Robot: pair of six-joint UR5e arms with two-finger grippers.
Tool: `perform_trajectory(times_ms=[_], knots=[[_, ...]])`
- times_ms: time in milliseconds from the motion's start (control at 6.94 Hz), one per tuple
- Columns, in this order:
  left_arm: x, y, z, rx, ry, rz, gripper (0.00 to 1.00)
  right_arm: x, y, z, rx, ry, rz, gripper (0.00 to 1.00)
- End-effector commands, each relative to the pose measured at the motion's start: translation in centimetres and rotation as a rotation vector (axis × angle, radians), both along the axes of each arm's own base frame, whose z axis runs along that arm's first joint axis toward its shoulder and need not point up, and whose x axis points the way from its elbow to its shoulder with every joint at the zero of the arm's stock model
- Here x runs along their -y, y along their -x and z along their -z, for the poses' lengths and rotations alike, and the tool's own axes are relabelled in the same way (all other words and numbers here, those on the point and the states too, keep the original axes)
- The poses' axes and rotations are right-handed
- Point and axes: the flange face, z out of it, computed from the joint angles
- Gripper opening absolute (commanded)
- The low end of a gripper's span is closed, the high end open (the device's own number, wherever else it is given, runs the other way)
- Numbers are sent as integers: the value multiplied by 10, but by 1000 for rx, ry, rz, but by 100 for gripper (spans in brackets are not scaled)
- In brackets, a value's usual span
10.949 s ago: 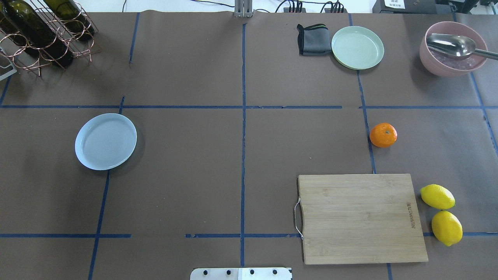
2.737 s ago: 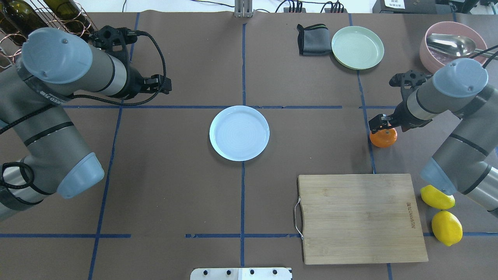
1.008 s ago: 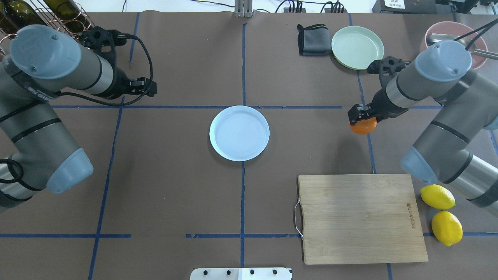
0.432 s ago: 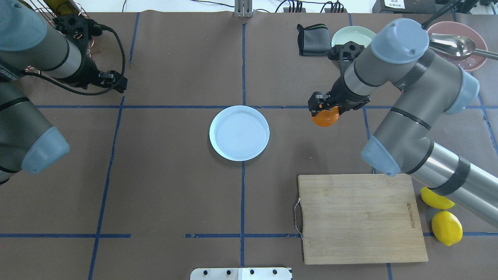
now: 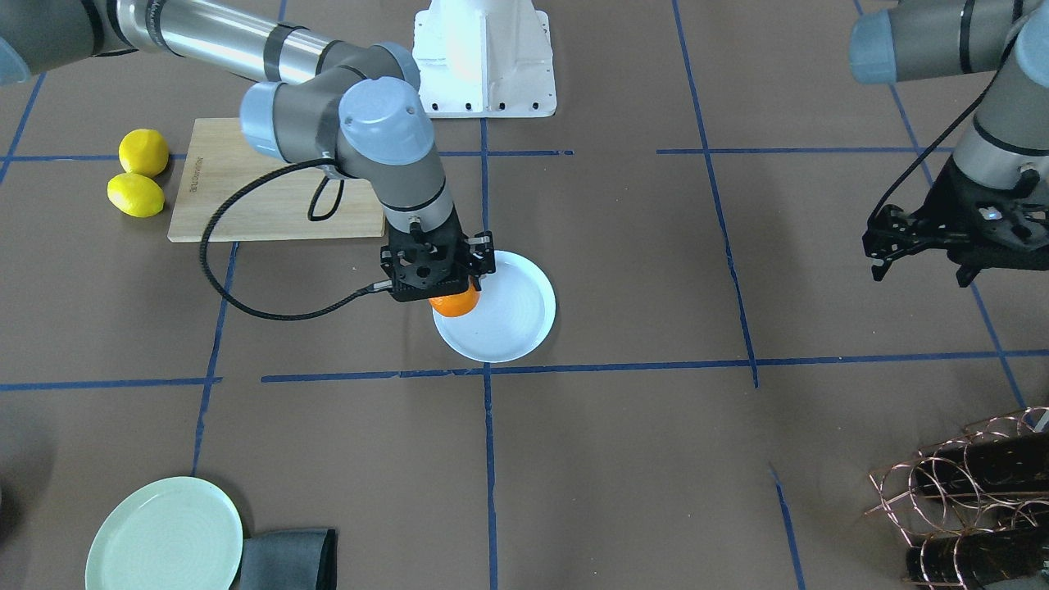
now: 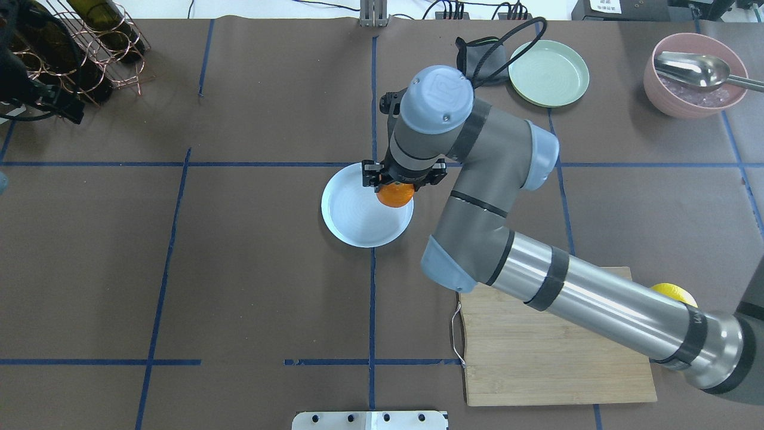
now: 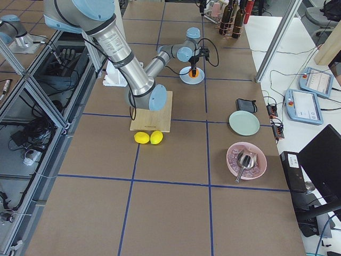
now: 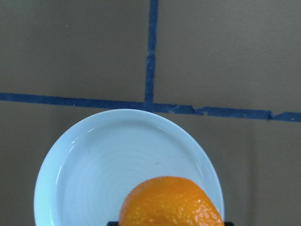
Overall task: Pick orange to plate
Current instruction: 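Carry the orange with the right gripper over the plate and release it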
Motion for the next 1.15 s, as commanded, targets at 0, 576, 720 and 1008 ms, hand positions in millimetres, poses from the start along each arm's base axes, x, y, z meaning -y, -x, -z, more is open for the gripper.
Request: perform_trajectory(times_ms=[0,576,720,1008], knots=[[0,16,-11,6,1,-7,100,-7,46,-6,-28,-15,-3,0],[-2,25,-25,17,25,6,100,-3,45,23,-22,-3,-13,100],[-1,35,-29,23,18,3,100,12,23,43,-28,20,-20,100],[-6,84,-54,34,-3,-46,100,46,-74,58,-26,65,-12,100]])
